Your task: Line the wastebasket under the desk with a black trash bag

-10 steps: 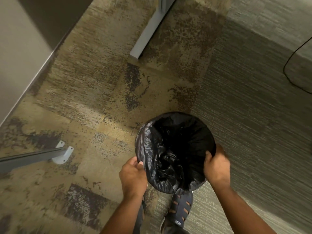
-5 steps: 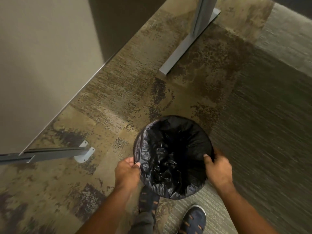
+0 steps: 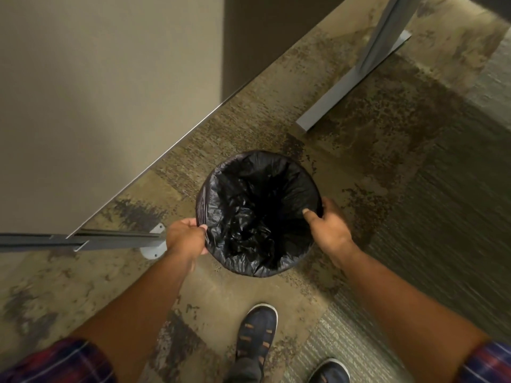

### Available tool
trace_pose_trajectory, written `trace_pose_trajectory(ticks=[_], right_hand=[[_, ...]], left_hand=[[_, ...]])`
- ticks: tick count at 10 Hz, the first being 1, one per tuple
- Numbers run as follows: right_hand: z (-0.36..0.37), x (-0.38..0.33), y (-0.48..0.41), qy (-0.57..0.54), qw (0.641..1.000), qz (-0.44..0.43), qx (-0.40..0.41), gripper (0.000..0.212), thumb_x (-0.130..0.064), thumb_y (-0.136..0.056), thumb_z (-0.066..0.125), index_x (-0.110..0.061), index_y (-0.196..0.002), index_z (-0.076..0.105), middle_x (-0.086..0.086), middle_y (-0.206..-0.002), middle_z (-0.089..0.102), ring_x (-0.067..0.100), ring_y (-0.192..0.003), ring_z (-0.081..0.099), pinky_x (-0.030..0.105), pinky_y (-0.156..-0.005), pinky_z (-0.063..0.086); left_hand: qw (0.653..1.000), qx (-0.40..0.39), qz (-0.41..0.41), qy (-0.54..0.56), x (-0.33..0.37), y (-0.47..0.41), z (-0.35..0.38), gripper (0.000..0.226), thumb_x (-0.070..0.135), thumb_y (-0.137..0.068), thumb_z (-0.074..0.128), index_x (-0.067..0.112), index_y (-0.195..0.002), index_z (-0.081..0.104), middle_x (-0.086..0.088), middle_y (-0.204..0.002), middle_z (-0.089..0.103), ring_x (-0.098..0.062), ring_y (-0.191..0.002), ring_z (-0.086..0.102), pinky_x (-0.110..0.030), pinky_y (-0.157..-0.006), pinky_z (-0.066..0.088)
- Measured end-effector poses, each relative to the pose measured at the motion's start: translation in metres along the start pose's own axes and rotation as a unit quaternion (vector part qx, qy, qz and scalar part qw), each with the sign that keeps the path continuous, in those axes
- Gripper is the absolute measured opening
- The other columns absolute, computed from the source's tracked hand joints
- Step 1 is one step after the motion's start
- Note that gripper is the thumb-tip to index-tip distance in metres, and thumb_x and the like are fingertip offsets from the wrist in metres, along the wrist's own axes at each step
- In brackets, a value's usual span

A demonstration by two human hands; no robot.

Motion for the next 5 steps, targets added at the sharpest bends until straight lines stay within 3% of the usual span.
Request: trace_pose_trajectory(ticks=[2, 3, 4, 5], right_hand=[[0.005, 0.006, 0.001, -0.026, 0.998, -0.009, -0.057, 0.054, -0.036, -0.096, 0.068, -0.036, -0.145, 0.044, -0.003, -0.135, 0.065, 0.025, -0.121, 0.064, 0.045, -0.104, 0.056], [0.000, 0.005, 0.009, -0.012, 0.996, -0.021, -0.081, 0.064, -0.033, -0.097, 0.068, -0.033, -0.153, 0.039, -0.001, -0.143, 0.063, 0.027, -0.130, 0.061, 0.046, -0.109, 0.053], [-0.007, -0.001, 0.019, 0.069, 0.993, -0.042, -0.085, 0.077, -0.036, -0.099, 0.064, -0.025, -0.165, 0.024, 0.007, -0.160, 0.049, 0.031, -0.146, 0.049, 0.048, -0.119, 0.044], [-0.014, -0.015, 0.047, 0.234, 0.966, -0.106, -0.035, 0.082, -0.042, -0.104, 0.053, -0.017, -0.169, 0.008, 0.009, -0.176, 0.021, 0.029, -0.159, 0.028, 0.048, -0.126, 0.035]], left_hand=[[0.998, -0.044, -0.030, 0.019, -0.005, 0.004, 0.005, 0.019, 0.000, -0.100, 0.061, 0.017, -0.099, 0.069, -0.011, -0.104, 0.079, -0.035, -0.106, 0.076, -0.060, -0.099, 0.061], [0.999, -0.043, -0.009, 0.019, -0.002, 0.012, 0.006, 0.012, 0.008, -0.101, 0.064, 0.016, -0.104, 0.071, -0.009, -0.105, 0.079, -0.030, -0.099, 0.075, -0.047, -0.085, 0.062], [0.997, -0.014, 0.031, -0.072, 0.007, 0.029, 0.003, 0.010, 0.019, -0.101, 0.068, 0.014, -0.109, 0.068, -0.008, -0.111, 0.076, -0.021, -0.086, 0.068, -0.035, -0.065, 0.052], [0.942, 0.025, 0.096, -0.320, 0.003, 0.059, -0.005, 0.064, 0.038, -0.102, 0.064, 0.004, -0.152, 0.044, -0.021, -0.148, 0.057, -0.037, -0.124, 0.063, -0.047, -0.093, 0.059]])
Point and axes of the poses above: each hand's wrist, its own y-axis away from the middle knuckle, its own z-axis out of the palm, x = y × z, the point moved 3 cm from there along -y, towards the middle knuckle
